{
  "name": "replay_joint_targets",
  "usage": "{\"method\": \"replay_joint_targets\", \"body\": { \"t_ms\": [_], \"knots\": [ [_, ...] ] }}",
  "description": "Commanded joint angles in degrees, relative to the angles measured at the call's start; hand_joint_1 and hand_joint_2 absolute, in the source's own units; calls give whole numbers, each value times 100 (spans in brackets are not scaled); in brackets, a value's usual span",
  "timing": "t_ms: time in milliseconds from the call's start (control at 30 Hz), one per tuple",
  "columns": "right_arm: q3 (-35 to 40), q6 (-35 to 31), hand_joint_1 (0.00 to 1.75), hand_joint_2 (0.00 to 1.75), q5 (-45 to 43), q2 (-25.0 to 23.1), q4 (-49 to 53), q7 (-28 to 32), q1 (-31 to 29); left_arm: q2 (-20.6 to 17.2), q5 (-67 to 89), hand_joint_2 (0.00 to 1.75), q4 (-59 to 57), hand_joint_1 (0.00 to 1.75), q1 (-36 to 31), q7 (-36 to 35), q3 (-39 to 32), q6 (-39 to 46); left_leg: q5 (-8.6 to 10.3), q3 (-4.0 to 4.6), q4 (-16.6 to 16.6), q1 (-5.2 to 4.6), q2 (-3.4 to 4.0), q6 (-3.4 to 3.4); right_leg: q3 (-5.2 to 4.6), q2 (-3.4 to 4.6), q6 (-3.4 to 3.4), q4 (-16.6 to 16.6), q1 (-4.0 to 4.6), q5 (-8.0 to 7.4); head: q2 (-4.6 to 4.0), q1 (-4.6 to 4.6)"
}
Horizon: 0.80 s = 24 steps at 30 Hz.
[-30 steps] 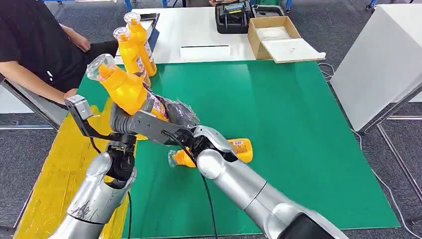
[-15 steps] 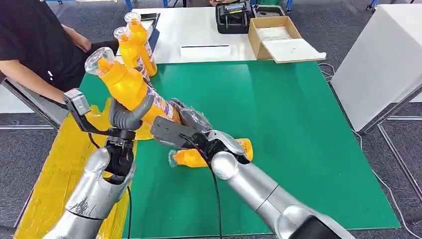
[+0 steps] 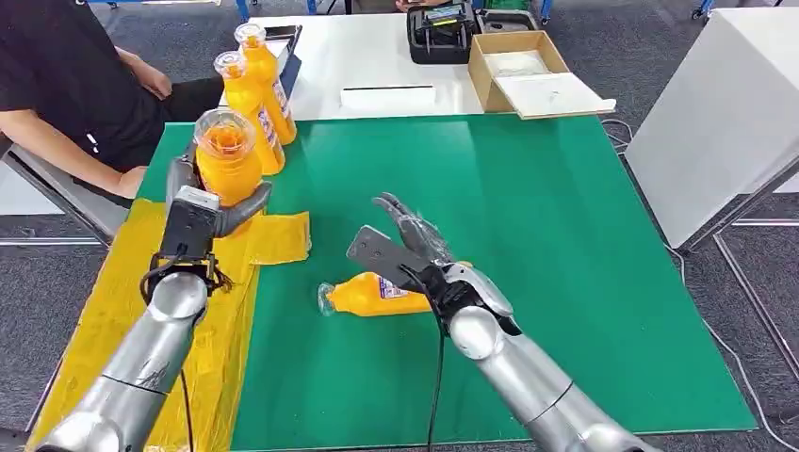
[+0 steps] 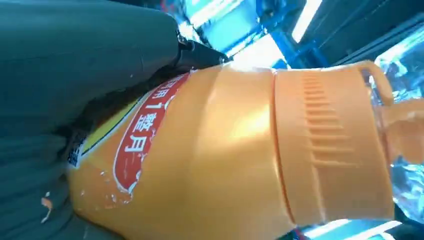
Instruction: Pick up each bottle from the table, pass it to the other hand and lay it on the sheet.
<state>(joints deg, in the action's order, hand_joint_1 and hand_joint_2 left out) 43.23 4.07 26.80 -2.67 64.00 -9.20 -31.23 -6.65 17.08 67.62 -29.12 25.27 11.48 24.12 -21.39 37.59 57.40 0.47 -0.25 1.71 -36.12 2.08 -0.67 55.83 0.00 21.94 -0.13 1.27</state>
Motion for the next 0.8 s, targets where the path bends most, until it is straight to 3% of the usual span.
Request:
{"method": "replay_joint_targets", "body": {
  "t_ms": [33, 100, 200, 567, 800],
  "knots": [
    [-287, 123, 0, 0, 186, 115, 175, 83, 146, -381, 1331, 175, -3212, 175, -913, 366, 17, 1139, -2, -36, -10, -8, -20, -10, 37, -34, 1, -2, -6, 13, 0, -7],
    [-292, 161, 0, 0, 220, 96, 151, 104, 82, -468, 2123, 175, -3636, 175, -1014, 74, 232, 1588, -2, -18, -3, -4, -2, -10, 16, -11, 0, 1, -2, 6, 0, 2],
    [-301, 297, 0, 0, 158, 156, 125, 105, -89, -377, 2162, 175, -4112, 175, -1114, 23, 244, 1127, -7, -36, -1, -8, -10, -15, 34, -25, 2, 7, -5, 18, 0, -4],
    [-303, 415, 0, 0, -37, 331, 228, 95, -146, -159, 2541, 175, -4347, 175, -1118, -42, 602, 1038, -6, -21, 9, -8, -23, -12, 26, -38, 4, 11, -4, 18, 0, -4],
    [-281, 335, 0, 0, 38, 504, 204, 274, 67, -165, 2540, 175, -4457, 175, -404, 270, 742, 1223, -6, -34, -10, -12, -4, -10, 34, -14, 3, -6, -9, 11, 0, -4]
  ]
}}
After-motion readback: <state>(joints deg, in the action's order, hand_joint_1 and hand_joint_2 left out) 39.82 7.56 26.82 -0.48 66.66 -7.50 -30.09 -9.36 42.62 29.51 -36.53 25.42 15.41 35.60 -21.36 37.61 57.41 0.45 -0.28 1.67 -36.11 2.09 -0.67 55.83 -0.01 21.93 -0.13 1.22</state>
